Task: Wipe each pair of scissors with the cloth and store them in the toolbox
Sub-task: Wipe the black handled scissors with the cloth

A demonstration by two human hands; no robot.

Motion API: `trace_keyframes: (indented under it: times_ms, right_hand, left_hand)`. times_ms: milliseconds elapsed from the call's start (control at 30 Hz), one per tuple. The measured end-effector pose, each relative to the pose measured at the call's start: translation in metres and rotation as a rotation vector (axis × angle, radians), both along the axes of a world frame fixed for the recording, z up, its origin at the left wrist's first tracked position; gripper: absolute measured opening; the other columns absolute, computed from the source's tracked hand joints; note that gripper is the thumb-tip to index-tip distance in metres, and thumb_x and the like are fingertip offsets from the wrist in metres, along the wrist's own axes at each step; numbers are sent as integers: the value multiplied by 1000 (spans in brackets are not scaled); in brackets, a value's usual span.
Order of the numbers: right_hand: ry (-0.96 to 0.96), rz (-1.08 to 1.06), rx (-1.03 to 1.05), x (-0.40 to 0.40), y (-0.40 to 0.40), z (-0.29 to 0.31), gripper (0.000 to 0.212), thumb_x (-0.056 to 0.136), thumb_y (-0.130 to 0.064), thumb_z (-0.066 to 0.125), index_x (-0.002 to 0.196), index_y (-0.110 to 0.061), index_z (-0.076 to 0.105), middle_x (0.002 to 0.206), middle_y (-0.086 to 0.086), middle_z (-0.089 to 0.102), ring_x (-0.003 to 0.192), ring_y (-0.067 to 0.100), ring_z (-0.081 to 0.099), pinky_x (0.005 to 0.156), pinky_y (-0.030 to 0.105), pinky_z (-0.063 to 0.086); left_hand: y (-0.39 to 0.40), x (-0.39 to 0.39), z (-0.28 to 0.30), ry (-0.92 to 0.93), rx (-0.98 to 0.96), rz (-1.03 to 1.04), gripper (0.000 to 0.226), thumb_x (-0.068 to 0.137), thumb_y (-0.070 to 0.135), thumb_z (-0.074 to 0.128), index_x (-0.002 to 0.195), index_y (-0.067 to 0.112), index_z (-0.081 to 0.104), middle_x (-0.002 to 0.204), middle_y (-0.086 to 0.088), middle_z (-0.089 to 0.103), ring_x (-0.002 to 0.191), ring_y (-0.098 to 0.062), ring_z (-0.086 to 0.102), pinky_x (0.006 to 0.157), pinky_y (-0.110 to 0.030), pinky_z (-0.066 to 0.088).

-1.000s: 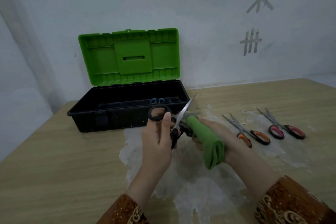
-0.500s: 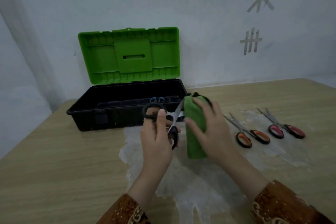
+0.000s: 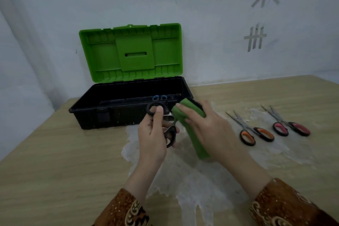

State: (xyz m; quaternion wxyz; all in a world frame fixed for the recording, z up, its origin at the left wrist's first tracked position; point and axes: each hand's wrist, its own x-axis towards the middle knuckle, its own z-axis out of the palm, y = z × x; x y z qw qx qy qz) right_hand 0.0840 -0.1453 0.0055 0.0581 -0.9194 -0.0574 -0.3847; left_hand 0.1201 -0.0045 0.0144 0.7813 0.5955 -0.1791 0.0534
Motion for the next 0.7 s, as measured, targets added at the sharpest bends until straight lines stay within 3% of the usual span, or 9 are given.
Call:
trace_keyframes:
  times_ms: [133, 233, 367, 467, 533, 633, 700]
  right_hand:
    - [2, -220, 228, 0, -28, 1, 35, 94, -20, 50, 129, -19, 57, 104, 15, 54, 59, 17, 42, 50, 25, 36]
    - [-49, -286, 285, -5, -45, 0, 33, 96, -18, 50, 128, -14, 58, 105, 16, 52, 53, 17, 38, 46, 18, 24]
    - [-114, -284, 347, -7, -50, 3, 34, 97, -18, 49, 131, -15, 56, 107, 15, 49, 58, 18, 43, 49, 22, 30]
    - [-113, -232, 398, -7, -45, 6, 35, 98, -21, 49, 132, -20, 54, 106, 8, 48, 64, 15, 43, 51, 18, 29]
    - [-17, -221, 461, -7, -45, 8, 36, 98, -27, 47, 133, -23, 53, 106, 5, 50, 76, 17, 47, 60, 24, 35]
    - [333, -176, 589, -8, -47, 13, 33, 98, -32, 46, 130, -26, 54, 122, 4, 59, 99, 21, 54, 80, 30, 42]
    - [489, -130, 593, -10, -46, 15, 29, 99, -33, 46, 125, -28, 56, 119, 3, 61, 92, 17, 53, 74, 29, 43]
  left_hand:
    - [4, 2, 5, 15, 42, -25, 28, 102, 19, 41, 88, -1, 55, 69, -31, 58, 40, -20, 56, 34, -27, 42]
    - [6, 5, 6, 112, 42, -44, 19, 101, 9, 42, 88, 2, 54, 71, -31, 59, 40, -18, 54, 34, -23, 38]
    - [9, 18, 2, 297, 65, -57, 20, 100, 14, 46, 96, 5, 64, 70, -16, 65, 48, -16, 48, 47, -28, 37]
    - [11, 21, -1, 317, 68, 24, 25, 101, 18, 42, 98, 2, 62, 68, -16, 65, 41, -14, 48, 42, -26, 38]
    - [12, 20, 1, 300, 23, 77, 24, 102, 15, 39, 98, 1, 58, 75, -22, 63, 36, -13, 47, 36, -25, 35]
    - [15, 22, 4, 335, -97, 91, 22, 102, 13, 36, 97, 2, 53, 66, -20, 62, 36, -17, 42, 37, -25, 34]
    - [14, 23, 6, 361, -188, 63, 20, 104, 14, 35, 102, 3, 51, 68, -20, 61, 39, -19, 43, 40, -26, 37]
